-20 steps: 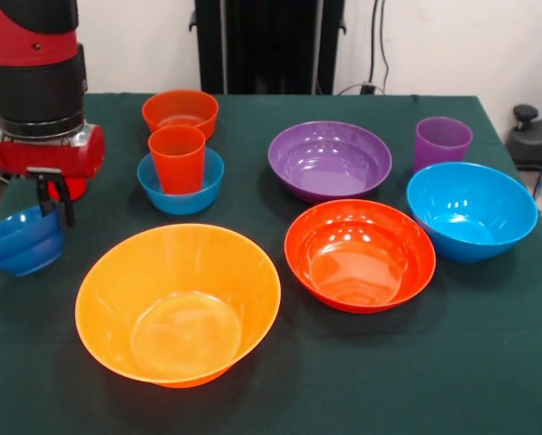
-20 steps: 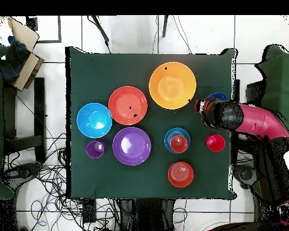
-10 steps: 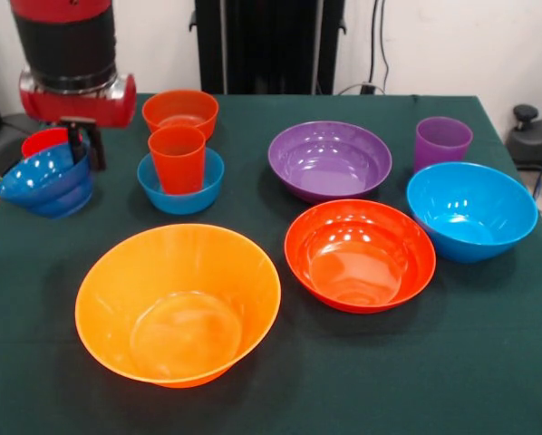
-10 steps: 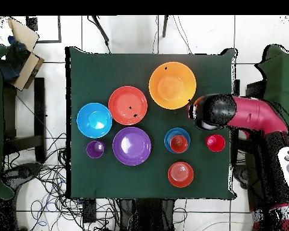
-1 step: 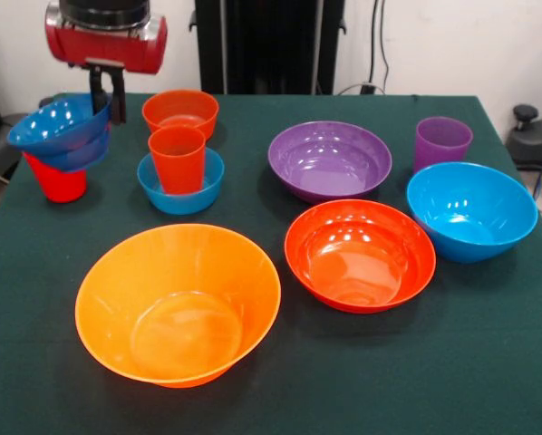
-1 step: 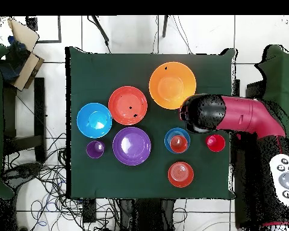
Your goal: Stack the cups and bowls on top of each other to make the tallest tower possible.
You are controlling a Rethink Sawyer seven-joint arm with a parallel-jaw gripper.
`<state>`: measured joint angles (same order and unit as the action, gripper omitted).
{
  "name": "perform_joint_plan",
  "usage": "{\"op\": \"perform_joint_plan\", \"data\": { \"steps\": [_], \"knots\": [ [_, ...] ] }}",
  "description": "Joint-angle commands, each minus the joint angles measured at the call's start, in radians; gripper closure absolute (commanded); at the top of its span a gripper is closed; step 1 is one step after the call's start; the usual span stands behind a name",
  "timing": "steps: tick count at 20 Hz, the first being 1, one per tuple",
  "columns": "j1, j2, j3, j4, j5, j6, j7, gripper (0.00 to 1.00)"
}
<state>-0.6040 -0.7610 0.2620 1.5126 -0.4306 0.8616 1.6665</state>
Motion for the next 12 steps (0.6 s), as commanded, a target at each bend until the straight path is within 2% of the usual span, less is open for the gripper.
{"op": "perform_joint_plan", "data": {
  "steps": [1, 6, 12],
  "knots": [
    [0.094, -0.063, -0.087, 0.126, 0.058, 0.07, 0.256, 1.0],
    [0.134, -0.061, -0.128, 0.165, 0.094, -0.008, 0.312, 1.0],
    [0.175, -0.069, -0.156, 0.207, 0.132, -0.039, 0.369, 1.0]
  ]
}}
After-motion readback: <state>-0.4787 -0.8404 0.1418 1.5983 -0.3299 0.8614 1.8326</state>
